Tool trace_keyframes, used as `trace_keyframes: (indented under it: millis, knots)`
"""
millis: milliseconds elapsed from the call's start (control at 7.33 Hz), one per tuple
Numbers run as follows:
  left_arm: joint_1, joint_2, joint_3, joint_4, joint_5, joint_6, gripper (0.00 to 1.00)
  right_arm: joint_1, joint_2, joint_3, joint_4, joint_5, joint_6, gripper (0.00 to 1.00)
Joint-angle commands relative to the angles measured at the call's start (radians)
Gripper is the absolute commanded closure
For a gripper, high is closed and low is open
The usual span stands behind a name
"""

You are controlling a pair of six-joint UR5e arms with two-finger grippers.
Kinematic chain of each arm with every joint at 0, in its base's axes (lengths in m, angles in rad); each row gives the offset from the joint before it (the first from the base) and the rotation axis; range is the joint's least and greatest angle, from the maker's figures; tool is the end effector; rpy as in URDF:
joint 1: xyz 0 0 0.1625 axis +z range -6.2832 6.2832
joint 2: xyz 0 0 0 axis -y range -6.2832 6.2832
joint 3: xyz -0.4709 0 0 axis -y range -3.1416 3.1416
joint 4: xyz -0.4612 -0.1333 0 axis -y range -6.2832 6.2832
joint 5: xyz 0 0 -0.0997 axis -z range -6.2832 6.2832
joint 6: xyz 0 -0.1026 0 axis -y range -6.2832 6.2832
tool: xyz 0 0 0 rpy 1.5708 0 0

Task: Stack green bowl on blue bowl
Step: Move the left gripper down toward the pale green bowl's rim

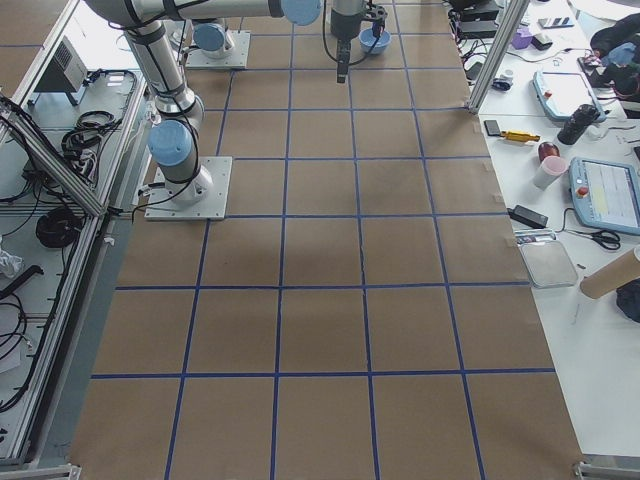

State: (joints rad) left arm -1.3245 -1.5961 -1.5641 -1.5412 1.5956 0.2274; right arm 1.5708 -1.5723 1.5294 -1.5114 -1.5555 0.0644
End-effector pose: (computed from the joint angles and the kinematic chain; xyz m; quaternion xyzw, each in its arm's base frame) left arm 0.0131 -0.5884 0.5232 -0.0095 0.9999 -0.0024 0.0133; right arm 0.1349 -0.5581 0.5490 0.0323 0.9994 0.0085 0.0074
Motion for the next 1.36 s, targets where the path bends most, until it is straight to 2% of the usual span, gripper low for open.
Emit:
trace_keyframes:
  millis: [0, 136, 818, 955, 1227]
  knots:
    - [0.166, -0.024, -0.028, 0.001, -0.002, 0.168, 0.0, 0.0, 0.0, 0.0, -0.001, 0.0, 0.0, 0.0]
    - [0.204, -0.06, -0.057, 0.031, 0.0, 0.24, 0.0, 0.0, 0.0, 0.0, 0.0, 0.0, 0.0, 0.0]
    - [0.326, -0.241, -0.206, 0.418, -0.008, 0.306, 0.01, 0.0, 0.0, 0.0, 0.0, 0.0, 0.0, 0.0]
    - [0.344, -0.275, -0.223, 0.461, -0.058, 0.349, 0.01, 0.0, 0.0, 0.0, 0.0, 0.0, 0.0, 0.0]
    - [0.382, -0.32, -0.26, 0.517, -0.062, 0.369, 0.02, 0.0, 0.0, 0.0, 0.0, 0.0, 0.0, 0.0]
